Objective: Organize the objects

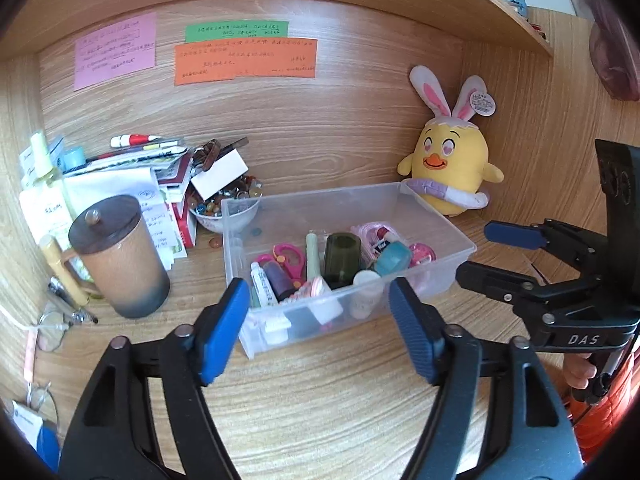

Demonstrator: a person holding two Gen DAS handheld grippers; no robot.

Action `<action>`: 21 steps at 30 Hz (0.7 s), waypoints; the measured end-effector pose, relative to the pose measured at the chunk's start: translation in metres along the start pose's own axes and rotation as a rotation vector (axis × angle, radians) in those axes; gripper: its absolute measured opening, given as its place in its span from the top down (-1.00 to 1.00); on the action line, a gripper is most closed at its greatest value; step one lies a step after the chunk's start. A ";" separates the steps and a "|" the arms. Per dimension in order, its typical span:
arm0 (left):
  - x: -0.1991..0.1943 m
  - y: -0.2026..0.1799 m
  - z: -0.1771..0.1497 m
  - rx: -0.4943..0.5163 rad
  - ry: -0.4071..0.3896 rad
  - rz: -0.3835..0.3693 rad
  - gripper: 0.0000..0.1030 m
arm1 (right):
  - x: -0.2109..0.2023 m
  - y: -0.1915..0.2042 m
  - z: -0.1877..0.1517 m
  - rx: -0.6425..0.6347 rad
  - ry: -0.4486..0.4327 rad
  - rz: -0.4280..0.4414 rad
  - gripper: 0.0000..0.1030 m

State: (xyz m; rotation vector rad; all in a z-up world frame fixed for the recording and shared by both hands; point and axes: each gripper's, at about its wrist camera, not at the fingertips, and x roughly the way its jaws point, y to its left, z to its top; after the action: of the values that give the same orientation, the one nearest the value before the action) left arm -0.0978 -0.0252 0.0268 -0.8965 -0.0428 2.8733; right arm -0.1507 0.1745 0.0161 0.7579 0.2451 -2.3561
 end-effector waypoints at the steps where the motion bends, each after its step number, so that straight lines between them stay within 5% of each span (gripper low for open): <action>1: -0.001 -0.001 -0.003 -0.003 -0.002 0.002 -0.51 | -0.001 0.001 -0.002 -0.002 0.000 -0.003 -0.38; 6: -0.006 -0.005 -0.014 -0.020 -0.015 0.000 -0.68 | -0.009 0.003 -0.013 0.012 -0.004 -0.002 -0.56; 21: -0.004 -0.011 -0.027 -0.024 -0.013 0.021 -0.73 | -0.011 0.003 -0.029 0.043 0.012 0.001 -0.57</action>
State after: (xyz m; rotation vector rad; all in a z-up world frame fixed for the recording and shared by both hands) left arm -0.0776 -0.0156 0.0076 -0.8880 -0.0697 2.9041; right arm -0.1289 0.1886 -0.0005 0.7927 0.1994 -2.3638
